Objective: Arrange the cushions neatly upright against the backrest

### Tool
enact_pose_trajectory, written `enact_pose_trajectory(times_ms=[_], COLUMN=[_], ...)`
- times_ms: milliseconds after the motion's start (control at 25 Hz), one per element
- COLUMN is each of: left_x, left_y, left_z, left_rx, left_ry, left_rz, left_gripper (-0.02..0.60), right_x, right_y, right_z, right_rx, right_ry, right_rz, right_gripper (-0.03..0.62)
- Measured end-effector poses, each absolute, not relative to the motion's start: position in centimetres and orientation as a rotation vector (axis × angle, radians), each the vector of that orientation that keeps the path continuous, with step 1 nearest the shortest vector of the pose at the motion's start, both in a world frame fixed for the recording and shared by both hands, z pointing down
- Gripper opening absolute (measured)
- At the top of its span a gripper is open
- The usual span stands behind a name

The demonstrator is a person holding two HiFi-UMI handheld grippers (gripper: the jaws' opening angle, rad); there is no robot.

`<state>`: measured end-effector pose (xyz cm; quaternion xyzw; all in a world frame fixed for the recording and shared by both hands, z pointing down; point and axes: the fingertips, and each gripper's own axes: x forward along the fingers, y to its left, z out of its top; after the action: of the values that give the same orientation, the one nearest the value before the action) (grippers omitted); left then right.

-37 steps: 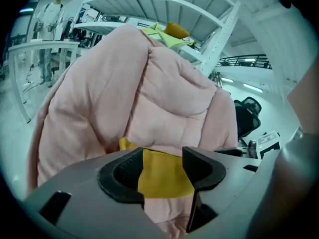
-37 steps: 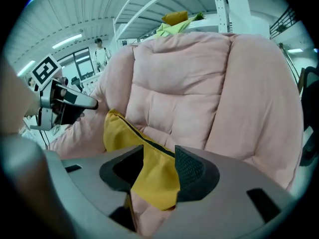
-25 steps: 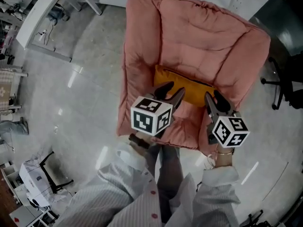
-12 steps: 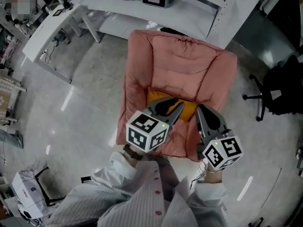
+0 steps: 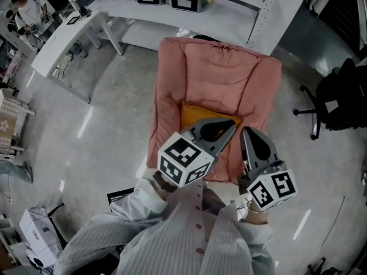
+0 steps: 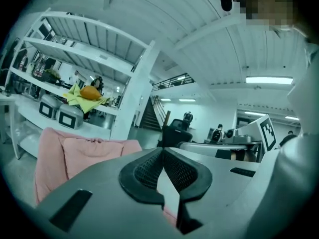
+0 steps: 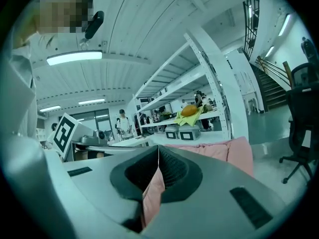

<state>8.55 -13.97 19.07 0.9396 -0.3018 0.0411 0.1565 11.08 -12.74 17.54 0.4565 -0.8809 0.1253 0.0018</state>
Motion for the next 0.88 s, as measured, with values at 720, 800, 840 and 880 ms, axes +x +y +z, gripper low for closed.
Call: enact_pose_trajectory(times_ms=[720,800,840,880], left_x=[7.5,7.4,7.4,7.3], left_y=[-11.9,-11.8,-11.8,-11.8], left_z=[17.0,17.0,17.0,17.0], left_rx=[2.744,2.747,2.748,2.748], left_ry=[-0.882,-0.887,-0.889,-0.890], left_rz=[0.064,0.062,0.061,0.060], left_gripper=[0.010,0.010,0.009,0.009], right_x=[10.9,10.8,10.7,10.7], right_y=[-10.9,-10.9,-10.9,-10.9], right_z=[16.1,16.2,16.3,16.3], right_rx=[1.455,1.457,1.457,1.457], right_ry=[-2.768,-2.765,-2.762,-2.756], right_rz=[0.342,0.338,0.335,0.331], right_gripper=[0.014,0.014,0.014,0.014])
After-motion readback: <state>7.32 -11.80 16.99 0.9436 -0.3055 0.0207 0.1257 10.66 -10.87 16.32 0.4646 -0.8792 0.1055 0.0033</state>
